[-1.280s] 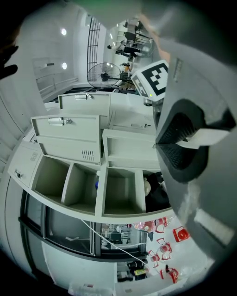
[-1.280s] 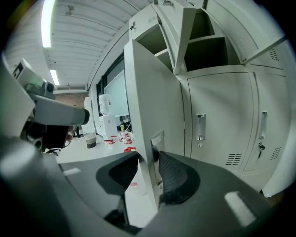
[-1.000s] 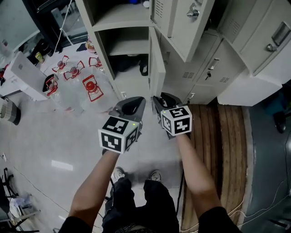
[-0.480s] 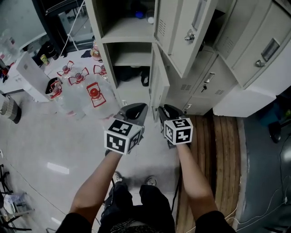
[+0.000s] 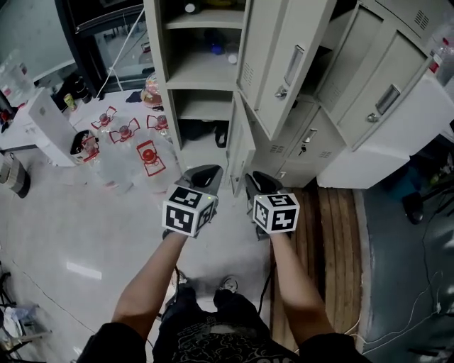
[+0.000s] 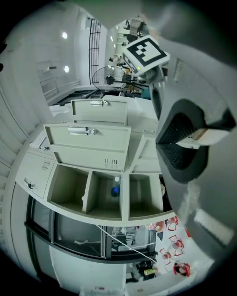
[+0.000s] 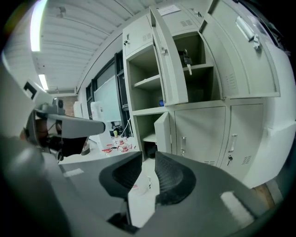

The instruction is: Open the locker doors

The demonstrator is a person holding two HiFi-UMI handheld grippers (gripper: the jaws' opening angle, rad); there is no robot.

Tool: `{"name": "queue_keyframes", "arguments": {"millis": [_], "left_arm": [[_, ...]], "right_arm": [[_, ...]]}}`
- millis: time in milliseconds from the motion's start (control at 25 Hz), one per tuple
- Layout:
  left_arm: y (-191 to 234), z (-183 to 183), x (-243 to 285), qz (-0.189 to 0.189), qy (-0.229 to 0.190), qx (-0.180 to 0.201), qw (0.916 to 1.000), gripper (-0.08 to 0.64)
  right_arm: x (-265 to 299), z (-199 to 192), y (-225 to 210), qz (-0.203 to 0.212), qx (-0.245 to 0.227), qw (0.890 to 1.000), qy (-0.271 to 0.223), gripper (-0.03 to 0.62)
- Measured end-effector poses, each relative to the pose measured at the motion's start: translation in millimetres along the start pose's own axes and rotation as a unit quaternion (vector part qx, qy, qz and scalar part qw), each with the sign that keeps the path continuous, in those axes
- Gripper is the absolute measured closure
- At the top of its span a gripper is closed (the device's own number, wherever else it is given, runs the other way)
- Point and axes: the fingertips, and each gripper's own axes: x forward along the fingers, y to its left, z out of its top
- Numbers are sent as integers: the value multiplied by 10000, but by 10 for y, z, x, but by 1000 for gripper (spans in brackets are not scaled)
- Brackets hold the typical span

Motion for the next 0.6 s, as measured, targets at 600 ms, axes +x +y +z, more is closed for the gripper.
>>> {"name": "queue_keyframes", "arguments": {"millis": [600], "left_arm": [[322,826,-666,173,-252,351,9989,557]], "right_arm": [[-805,1241,384,-329,-96,9956,-873,543]]}}
